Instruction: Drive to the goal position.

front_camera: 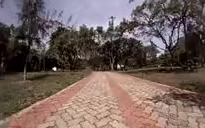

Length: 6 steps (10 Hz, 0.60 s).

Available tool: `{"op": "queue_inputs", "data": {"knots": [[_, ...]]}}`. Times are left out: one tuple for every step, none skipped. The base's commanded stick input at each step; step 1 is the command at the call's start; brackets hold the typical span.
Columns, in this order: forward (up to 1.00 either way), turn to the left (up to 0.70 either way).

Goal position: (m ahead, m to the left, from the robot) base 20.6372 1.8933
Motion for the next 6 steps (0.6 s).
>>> {"op": "queue_inputs", "data": {"knots": [[0.70, 0.00], [0.70, 0.00], [0.70, 0.00], [0.70, 0.00], [0.70, 0.00], [0.70, 0.00]]}}
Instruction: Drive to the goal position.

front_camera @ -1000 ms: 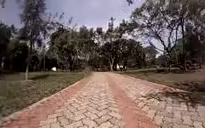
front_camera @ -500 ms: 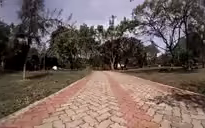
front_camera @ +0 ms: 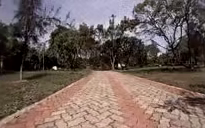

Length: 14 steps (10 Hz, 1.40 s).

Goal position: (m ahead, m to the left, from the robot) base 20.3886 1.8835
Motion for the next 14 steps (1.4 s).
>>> {"op": "queue_inputs", "data": {"knots": [[0.70, 0.00], [0.70, 0.00], [0.70, 0.00], [0.70, 0.00], [0.70, 0.00], [0.70, 0.00], [0.70, 0.00], [0.70, 0.00], [0.70, 0.00], [0.70, 0.00], [0.70, 0.00], [0.70, 0.00], [0.70, 0.00], [0.70, 0.00]]}}
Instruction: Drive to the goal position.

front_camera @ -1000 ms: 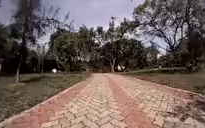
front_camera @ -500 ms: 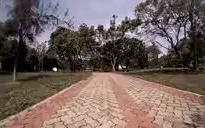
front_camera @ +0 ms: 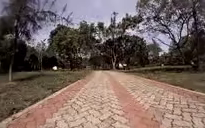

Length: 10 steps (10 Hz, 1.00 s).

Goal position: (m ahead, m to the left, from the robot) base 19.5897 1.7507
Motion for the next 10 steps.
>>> {"op": "queue_inputs", "data": {"knots": [[0.70, 0.00], [0.70, 0.00], [0.70, 0.00], [0.70, -0.15], [0.70, -0.35], [0.70, -0.35], [0.70, -0.32], [0.70, -0.15], [0.70, 0.00], [0.70, 0.00]]}}
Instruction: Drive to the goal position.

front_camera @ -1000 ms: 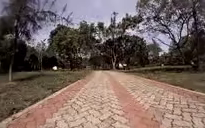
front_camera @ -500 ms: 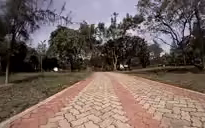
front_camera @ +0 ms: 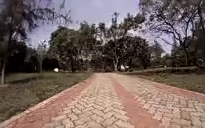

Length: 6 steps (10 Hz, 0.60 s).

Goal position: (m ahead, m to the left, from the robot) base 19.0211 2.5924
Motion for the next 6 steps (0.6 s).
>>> {"op": "queue_inputs", "data": {"knots": [[0.70, 0.00], [0.70, 0.00], [0.70, 0.00], [0.70, 0.00], [0.70, 0.00], [0.70, 0.00]]}}
